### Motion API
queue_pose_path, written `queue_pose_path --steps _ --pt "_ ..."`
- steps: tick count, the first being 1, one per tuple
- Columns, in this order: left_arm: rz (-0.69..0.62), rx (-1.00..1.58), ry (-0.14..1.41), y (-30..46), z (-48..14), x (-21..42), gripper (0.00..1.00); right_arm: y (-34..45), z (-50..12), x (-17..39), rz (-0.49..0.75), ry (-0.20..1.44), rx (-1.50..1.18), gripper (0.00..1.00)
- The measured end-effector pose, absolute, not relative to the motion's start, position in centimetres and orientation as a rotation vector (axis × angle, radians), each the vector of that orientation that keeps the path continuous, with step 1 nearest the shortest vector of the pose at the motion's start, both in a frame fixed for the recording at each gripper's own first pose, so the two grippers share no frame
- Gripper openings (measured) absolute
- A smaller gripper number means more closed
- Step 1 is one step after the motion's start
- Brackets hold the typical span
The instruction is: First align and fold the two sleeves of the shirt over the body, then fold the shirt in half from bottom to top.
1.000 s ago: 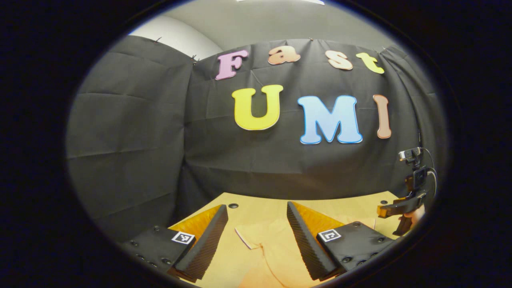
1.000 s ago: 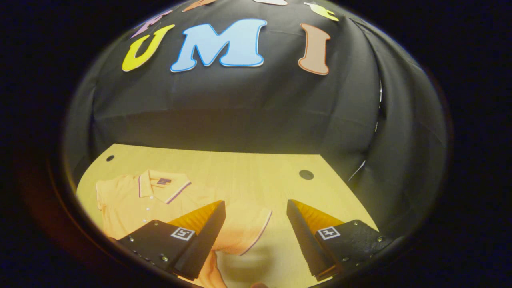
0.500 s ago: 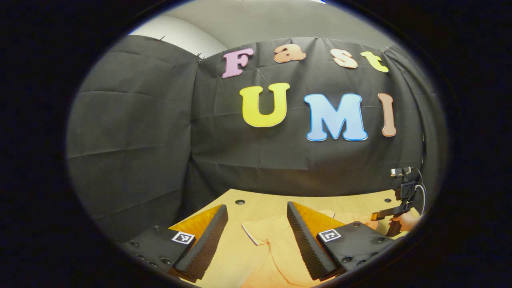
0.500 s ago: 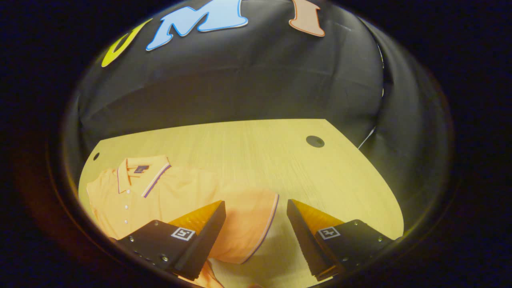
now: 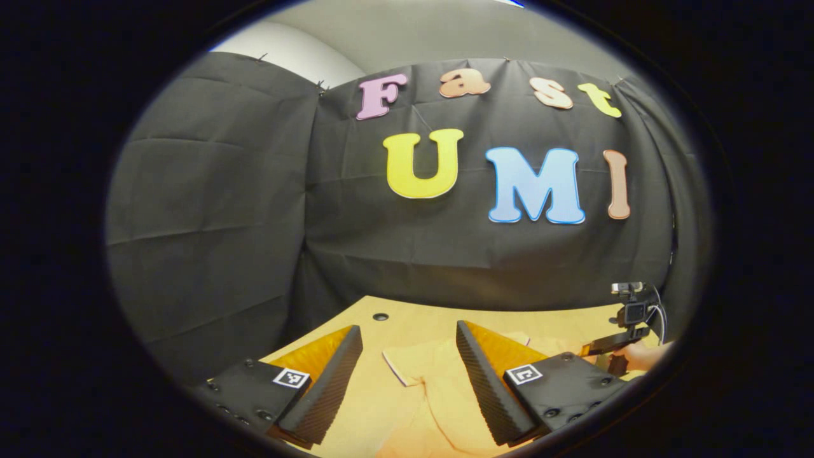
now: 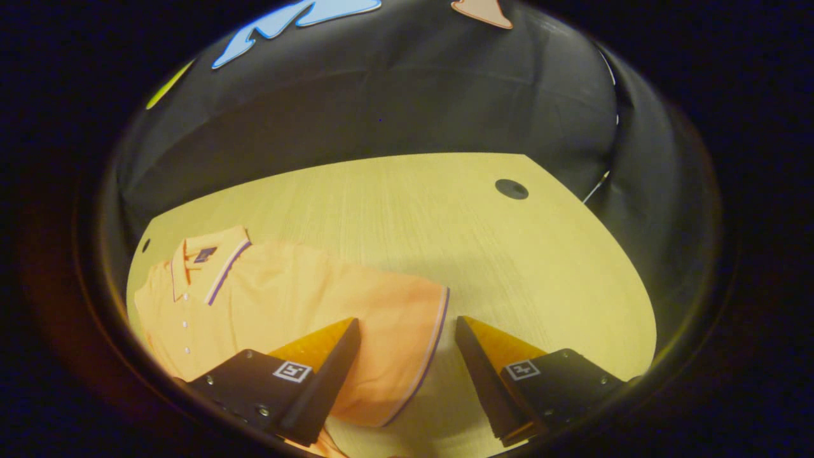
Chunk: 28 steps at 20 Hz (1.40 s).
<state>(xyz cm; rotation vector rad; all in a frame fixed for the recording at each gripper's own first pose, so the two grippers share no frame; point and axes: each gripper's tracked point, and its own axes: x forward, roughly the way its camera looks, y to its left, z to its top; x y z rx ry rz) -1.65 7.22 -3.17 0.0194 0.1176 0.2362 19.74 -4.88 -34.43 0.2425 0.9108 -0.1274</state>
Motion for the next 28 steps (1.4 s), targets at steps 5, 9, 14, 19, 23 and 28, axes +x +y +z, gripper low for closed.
queue_pose_path --steps 5,9,14,19,23,28 --pt "0.236 0.016 0.116 7.0 -3.3 -1.3 0.96 -4.2 -34.7 19.9 -0.096 0.904 0.239 0.55" --pt "0.244 0.009 0.118 7.2 -3.4 -1.4 0.97 -3.9 -34.3 20.1 -0.087 0.897 0.240 0.17" --pt "0.265 0.011 0.118 7.9 -3.3 -1.6 0.97 -3.4 -32.2 20.9 -0.064 0.815 0.140 0.00" --pt "0.264 0.003 0.119 7.7 -3.6 -1.4 0.96 -1.4 -28.2 21.6 0.013 0.723 0.087 0.00" --pt "0.246 0.002 0.119 7.0 -3.8 -1.2 0.97 1.8 -26.1 21.7 0.102 0.693 0.087 0.00" --pt "0.260 0.001 0.118 7.4 -3.8 -1.5 0.97 5.9 -25.7 21.1 0.203 0.695 0.080 0.00"
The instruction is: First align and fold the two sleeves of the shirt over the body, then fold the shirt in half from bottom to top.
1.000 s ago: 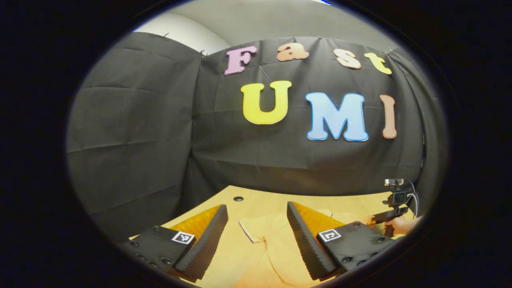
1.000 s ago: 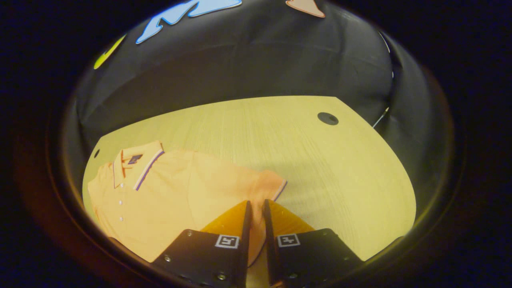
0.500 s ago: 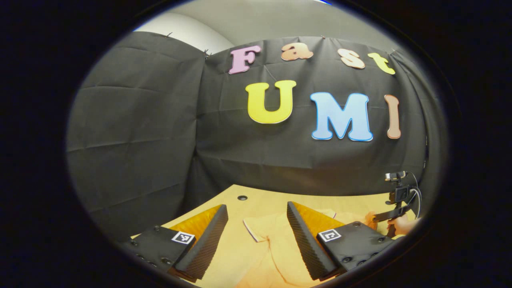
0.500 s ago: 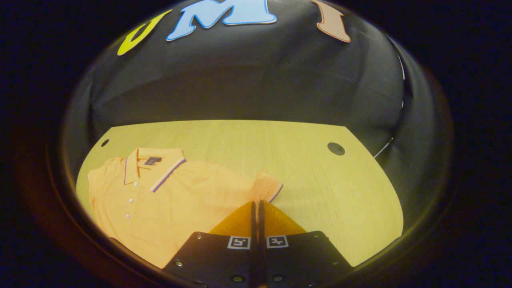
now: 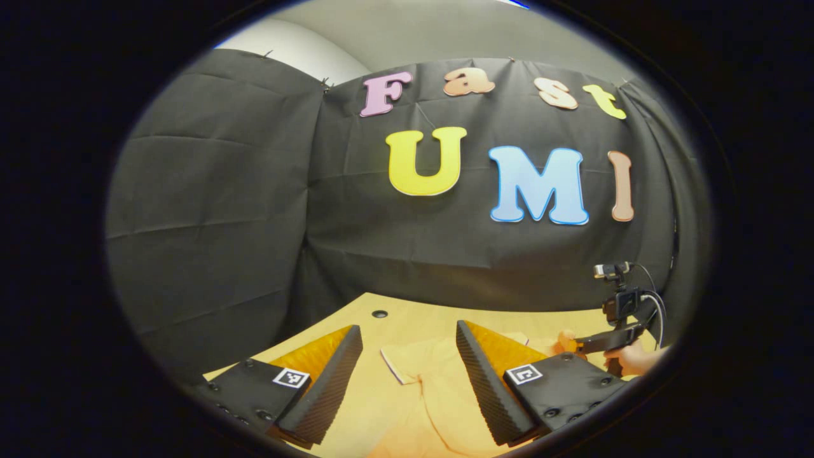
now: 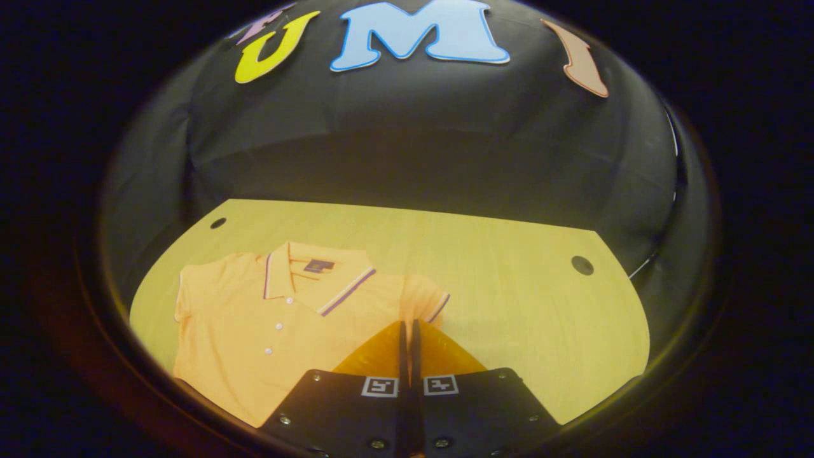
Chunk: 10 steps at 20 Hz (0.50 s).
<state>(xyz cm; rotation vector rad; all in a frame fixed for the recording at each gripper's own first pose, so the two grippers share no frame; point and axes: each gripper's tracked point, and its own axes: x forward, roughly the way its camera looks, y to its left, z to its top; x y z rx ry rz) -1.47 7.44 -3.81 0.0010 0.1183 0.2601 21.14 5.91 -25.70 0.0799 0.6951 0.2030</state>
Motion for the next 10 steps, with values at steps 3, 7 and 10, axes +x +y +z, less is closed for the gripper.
queue_pose_path --steps 3,7,10 --pt "0.280 -0.002 0.117 8.0 -3.9 -1.9 0.96 8.4 -26.3 20.4 0.266 0.713 0.065 0.00" --pt "0.300 -0.001 0.123 8.8 -4.0 -2.3 0.96 10.4 -26.4 19.6 0.312 0.727 0.031 0.04" --pt "0.302 -0.002 0.125 9.0 -4.1 -2.4 0.97 11.0 -27.0 19.3 0.326 0.743 0.033 0.11"
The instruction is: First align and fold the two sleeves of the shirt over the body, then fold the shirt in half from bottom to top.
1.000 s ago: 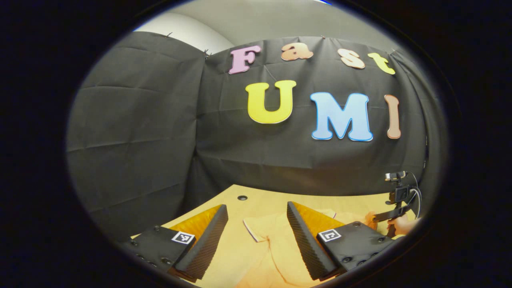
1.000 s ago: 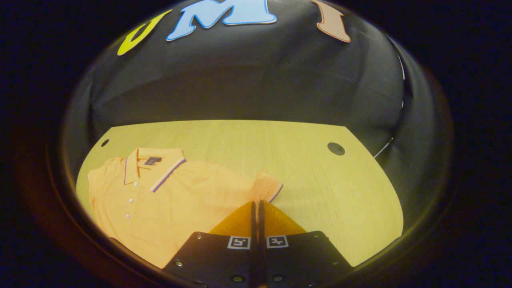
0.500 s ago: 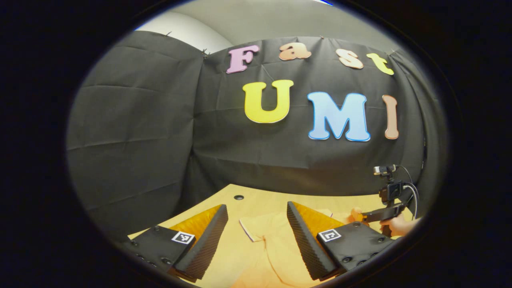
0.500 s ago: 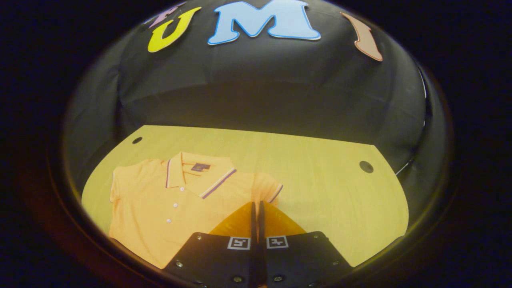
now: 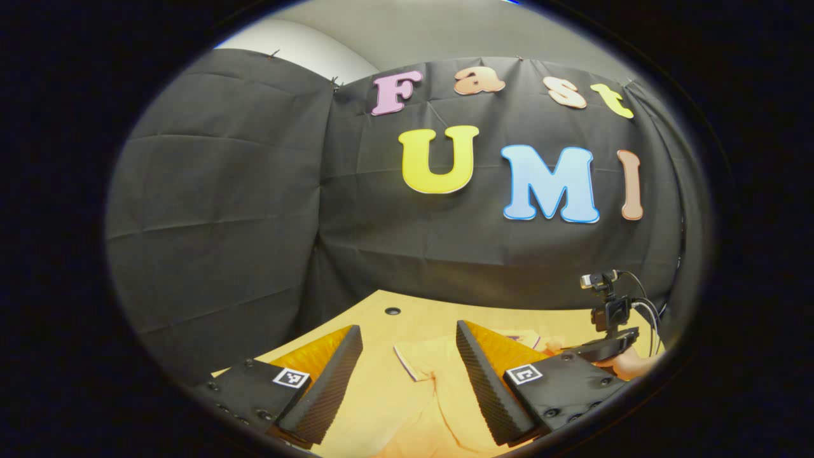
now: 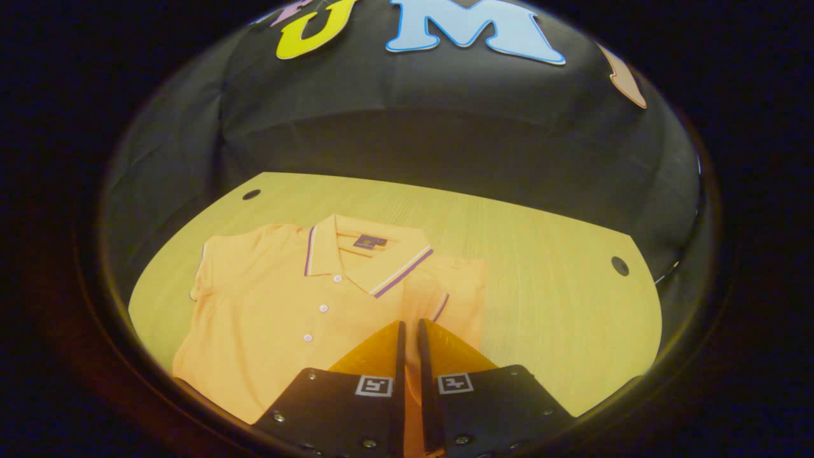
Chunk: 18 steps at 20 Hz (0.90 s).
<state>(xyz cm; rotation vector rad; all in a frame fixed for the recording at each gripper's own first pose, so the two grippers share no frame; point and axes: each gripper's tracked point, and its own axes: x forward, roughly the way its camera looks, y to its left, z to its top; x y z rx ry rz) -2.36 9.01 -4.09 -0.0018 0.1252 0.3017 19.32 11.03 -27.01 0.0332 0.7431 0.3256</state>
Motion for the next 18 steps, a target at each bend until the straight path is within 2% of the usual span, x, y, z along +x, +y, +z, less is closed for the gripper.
queue_pose_path --steps 1,4,5,9,10,11,18 --pt "0.298 -0.002 0.126 8.9 -4.1 -2.3 0.97 11.1 -26.9 19.2 0.329 0.743 0.041 0.11" --pt "0.276 -0.007 0.127 8.8 -4.3 -1.8 0.97 11.6 -26.0 19.1 0.339 0.737 0.077 0.20" --pt "0.271 -0.007 0.128 8.8 -4.4 -1.6 0.97 11.5 -25.6 19.0 0.331 0.732 0.080 0.37" --pt "0.235 -0.013 0.125 8.8 -4.4 -0.5 0.97 11.4 -24.1 18.5 0.314 0.707 0.091 0.52" --pt "0.224 -0.014 0.125 8.7 -4.5 -0.1 0.97 11.3 -23.7 18.4 0.303 0.698 0.088 0.81" --pt "0.212 -0.014 0.125 8.7 -4.6 0.3 0.97 10.9 -23.1 18.2 0.289 0.685 0.083 0.92" --pt "0.130 -0.018 0.143 9.7 -5.9 3.3 0.97 9.9 -18.1 15.9 0.219 0.596 0.084 0.96"
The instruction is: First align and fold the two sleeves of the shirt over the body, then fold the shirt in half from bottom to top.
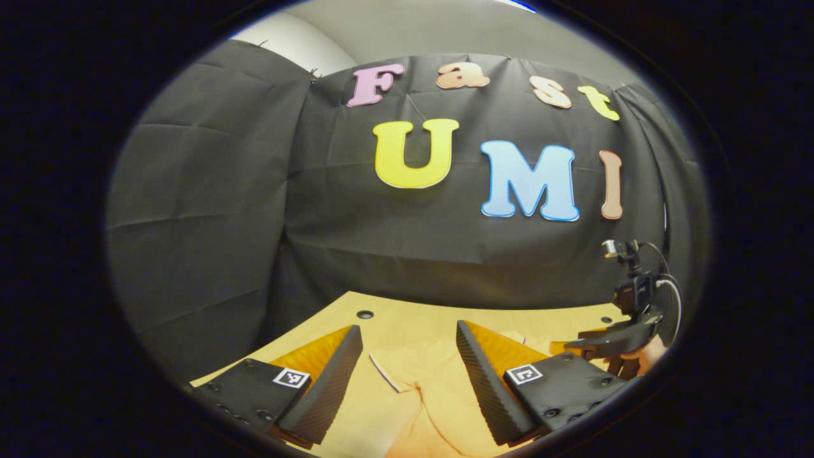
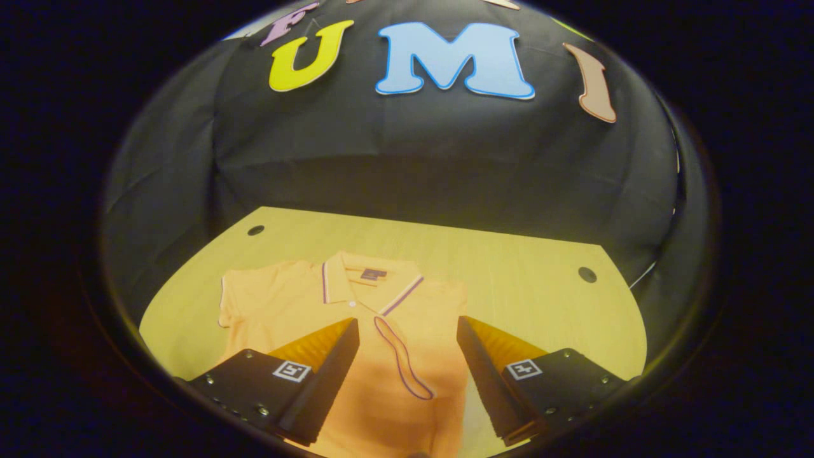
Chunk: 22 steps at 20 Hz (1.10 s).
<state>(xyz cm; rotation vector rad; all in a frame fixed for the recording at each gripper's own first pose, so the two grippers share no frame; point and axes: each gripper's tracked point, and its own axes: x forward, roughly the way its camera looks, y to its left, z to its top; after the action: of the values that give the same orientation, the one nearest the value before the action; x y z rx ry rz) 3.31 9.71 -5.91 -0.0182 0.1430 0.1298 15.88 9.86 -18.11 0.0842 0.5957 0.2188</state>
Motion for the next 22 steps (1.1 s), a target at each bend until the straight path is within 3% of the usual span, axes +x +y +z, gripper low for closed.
queue_pose_path --steps 12,22 --pt "0.081 -0.050 0.291 14.4 -15.1 11.6 0.97 10.0 -7.9 7.6 0.084 0.435 0.144 0.95" --pt "0.099 -0.061 0.436 17.7 -24.1 17.4 0.96 11.1 -5.2 2.9 0.010 0.424 0.159 0.95"
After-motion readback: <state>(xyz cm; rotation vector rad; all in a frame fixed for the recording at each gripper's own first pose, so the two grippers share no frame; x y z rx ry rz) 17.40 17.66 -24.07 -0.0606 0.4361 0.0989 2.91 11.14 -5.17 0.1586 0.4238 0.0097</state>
